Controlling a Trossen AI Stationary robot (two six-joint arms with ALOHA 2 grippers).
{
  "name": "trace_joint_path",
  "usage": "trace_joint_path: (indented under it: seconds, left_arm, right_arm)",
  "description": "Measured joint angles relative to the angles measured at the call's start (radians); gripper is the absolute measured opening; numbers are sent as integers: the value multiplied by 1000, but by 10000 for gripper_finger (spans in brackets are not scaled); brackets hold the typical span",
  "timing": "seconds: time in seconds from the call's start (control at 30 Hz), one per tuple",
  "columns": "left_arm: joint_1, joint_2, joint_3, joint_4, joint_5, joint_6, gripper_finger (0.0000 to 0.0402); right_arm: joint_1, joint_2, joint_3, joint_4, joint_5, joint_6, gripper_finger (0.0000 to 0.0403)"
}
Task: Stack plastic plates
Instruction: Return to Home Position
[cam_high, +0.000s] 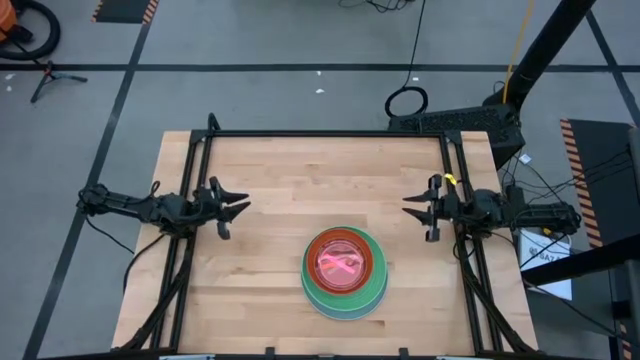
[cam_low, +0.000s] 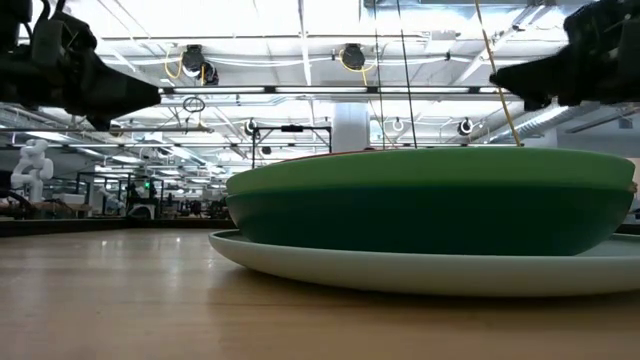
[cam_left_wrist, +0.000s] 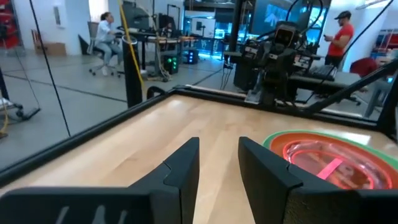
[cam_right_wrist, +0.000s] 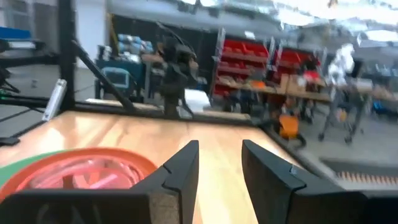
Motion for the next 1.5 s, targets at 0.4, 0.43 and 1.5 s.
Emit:
trace_joint_path:
  seconds: [0.4,0.43,1.5]
  left_arm:
    - [1,9,0,-3,-43,-50,118]
    - [1,9,0,-3,-44,-49,118]
    - [1,9,1,-5,-45,-48,118]
  right_arm:
    - [0,2,-2,-58,85,64,114]
    - [0,2,-2,-59,85,64,114]
    - [0,2,-3,-62,86,64,114]
